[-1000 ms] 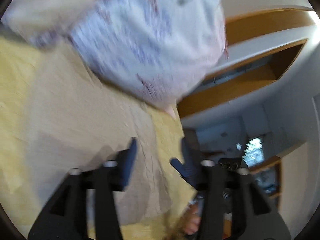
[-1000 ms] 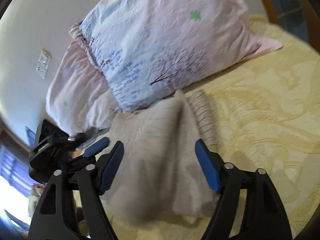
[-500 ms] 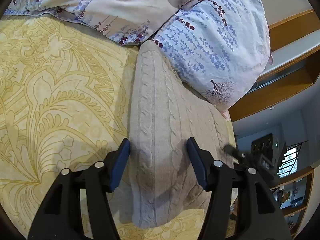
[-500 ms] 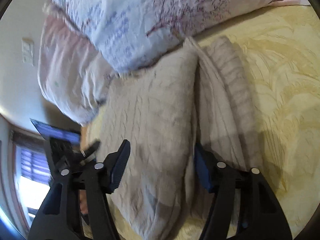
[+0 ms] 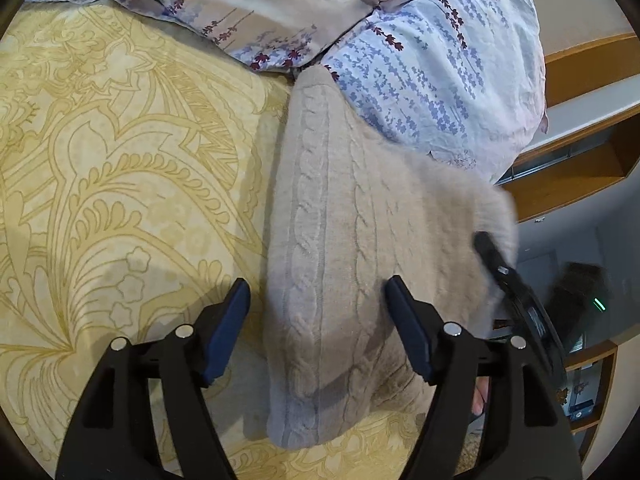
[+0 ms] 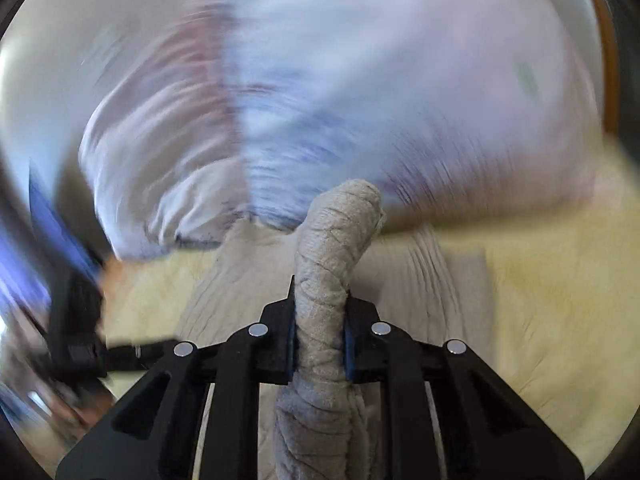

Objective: Fold small clothes

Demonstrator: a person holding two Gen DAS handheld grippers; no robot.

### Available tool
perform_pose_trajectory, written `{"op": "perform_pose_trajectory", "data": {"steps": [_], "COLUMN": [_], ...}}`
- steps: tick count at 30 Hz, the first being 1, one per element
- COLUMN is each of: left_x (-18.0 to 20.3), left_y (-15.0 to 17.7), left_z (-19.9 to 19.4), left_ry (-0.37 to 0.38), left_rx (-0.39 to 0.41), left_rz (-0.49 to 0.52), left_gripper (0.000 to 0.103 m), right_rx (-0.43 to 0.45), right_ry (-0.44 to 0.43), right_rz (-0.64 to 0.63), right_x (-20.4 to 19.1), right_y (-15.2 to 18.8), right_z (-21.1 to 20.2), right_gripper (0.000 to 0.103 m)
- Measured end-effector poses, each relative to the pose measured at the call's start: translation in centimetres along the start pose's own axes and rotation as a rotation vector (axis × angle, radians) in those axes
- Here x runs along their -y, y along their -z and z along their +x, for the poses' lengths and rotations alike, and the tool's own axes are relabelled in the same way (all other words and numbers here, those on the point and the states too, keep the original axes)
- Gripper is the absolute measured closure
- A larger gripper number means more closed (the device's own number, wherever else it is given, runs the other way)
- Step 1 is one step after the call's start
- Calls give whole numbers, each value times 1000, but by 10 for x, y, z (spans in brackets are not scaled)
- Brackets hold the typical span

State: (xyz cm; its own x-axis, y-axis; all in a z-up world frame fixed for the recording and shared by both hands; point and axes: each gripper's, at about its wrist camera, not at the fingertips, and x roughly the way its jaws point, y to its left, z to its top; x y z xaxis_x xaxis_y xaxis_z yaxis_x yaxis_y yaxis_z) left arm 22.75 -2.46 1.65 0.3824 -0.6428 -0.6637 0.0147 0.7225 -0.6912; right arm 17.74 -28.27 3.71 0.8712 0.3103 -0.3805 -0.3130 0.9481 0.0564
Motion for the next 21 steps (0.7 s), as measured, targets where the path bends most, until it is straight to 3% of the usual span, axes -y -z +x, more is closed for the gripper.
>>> {"op": "perform_pose_trajectory", "data": {"steps": [3, 10, 15, 18, 20, 21], "left_x": [0, 11, 29, 37, 39, 38], "left_y": [0, 11, 26, 35, 38, 39], "left_z": [-4, -4, 9, 14, 13, 13], "left_ry": [2, 30, 33, 25, 25, 28], "left_rx": [5, -33, -78, -92, -90, -88], "left_rz": [7, 68, 157, 207, 221, 218], "left_gripper": [32, 30, 32, 32, 32, 32], "right_rx": [55, 48, -59, -132, -121, -115], "right_ry": [145, 328, 370, 312, 265, 265], "right_rz": [-170, -212, -131, 14, 111, 140], "right_x": [-24, 3, 40, 72, 87, 91], "right_y": [-1, -1, 11, 25, 25, 23], "right_z": [-12, -15, 17, 33, 27, 23], "right_gripper": [87, 88, 88, 86, 81, 71]}}
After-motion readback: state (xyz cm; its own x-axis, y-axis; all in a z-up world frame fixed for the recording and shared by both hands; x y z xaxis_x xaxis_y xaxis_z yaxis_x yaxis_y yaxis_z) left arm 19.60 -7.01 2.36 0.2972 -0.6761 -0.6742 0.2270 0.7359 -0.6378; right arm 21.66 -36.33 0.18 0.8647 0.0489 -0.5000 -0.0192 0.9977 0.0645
